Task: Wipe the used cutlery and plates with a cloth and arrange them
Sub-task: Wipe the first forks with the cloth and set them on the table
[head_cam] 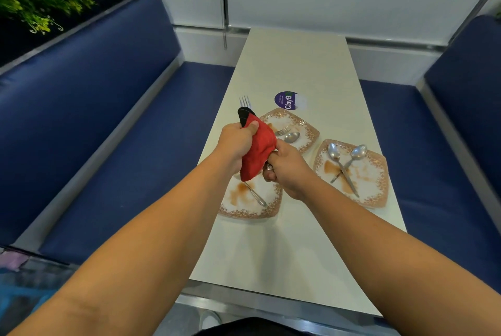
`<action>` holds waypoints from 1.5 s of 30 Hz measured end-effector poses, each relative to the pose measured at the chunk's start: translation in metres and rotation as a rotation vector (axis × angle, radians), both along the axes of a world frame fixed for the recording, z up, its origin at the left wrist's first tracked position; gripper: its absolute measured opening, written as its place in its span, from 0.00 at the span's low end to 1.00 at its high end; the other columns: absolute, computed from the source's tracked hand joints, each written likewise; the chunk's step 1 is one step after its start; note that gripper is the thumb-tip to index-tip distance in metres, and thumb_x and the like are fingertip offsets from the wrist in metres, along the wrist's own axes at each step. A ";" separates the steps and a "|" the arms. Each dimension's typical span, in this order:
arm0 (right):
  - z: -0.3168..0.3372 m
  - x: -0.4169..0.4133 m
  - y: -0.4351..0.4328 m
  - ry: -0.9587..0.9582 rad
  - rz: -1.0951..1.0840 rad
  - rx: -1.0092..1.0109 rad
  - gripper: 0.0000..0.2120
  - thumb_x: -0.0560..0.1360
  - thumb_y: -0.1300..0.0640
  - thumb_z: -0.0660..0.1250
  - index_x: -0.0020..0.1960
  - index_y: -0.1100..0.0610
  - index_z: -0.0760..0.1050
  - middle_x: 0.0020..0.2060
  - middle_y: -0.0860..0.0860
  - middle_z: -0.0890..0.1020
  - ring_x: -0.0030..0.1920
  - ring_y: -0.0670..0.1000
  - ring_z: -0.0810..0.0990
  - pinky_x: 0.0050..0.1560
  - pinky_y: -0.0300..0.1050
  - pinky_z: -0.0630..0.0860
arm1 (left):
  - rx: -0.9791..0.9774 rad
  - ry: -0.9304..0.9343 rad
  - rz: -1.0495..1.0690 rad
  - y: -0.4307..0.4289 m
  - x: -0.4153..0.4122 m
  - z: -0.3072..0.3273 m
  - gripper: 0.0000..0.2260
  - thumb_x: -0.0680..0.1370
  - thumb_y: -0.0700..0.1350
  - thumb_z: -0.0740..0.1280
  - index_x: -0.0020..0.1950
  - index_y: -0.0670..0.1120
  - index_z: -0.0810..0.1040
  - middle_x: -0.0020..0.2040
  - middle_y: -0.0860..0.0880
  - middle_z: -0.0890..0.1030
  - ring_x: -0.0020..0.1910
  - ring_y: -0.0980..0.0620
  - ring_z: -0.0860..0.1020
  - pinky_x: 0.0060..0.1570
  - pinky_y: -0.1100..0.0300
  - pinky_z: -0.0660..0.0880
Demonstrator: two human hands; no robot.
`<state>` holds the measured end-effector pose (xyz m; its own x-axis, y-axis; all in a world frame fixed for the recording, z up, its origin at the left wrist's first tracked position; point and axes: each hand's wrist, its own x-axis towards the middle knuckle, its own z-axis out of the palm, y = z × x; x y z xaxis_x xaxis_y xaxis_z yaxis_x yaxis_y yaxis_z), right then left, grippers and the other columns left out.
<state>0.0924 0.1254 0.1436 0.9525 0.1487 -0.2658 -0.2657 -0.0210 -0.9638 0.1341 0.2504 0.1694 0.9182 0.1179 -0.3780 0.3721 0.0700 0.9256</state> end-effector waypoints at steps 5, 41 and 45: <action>0.006 -0.005 -0.012 -0.005 0.038 -0.037 0.10 0.79 0.71 0.54 0.50 0.61 0.70 0.32 0.57 0.75 0.23 0.46 0.69 0.30 0.41 0.65 | 0.016 -0.054 -0.062 0.004 -0.003 -0.004 0.08 0.81 0.49 0.67 0.50 0.45 0.79 0.49 0.43 0.85 0.48 0.42 0.84 0.49 0.46 0.82; 0.000 -0.027 -0.043 0.008 -0.037 -0.304 0.06 0.79 0.65 0.56 0.49 0.59 0.70 0.39 0.57 0.72 0.30 0.51 0.64 0.31 0.43 0.62 | 1.169 -0.512 -0.157 -0.001 -0.001 -0.021 0.16 0.82 0.55 0.62 0.67 0.49 0.68 0.59 0.45 0.74 0.46 0.40 0.79 0.40 0.50 0.73; 0.000 -0.033 -0.054 -0.027 -0.059 -0.392 0.08 0.78 0.66 0.54 0.46 0.55 0.69 0.36 0.52 0.72 0.33 0.50 0.65 0.33 0.41 0.62 | 1.174 -0.602 -0.323 -0.009 0.002 -0.037 0.15 0.82 0.59 0.60 0.64 0.53 0.74 0.55 0.50 0.75 0.46 0.45 0.78 0.45 0.51 0.77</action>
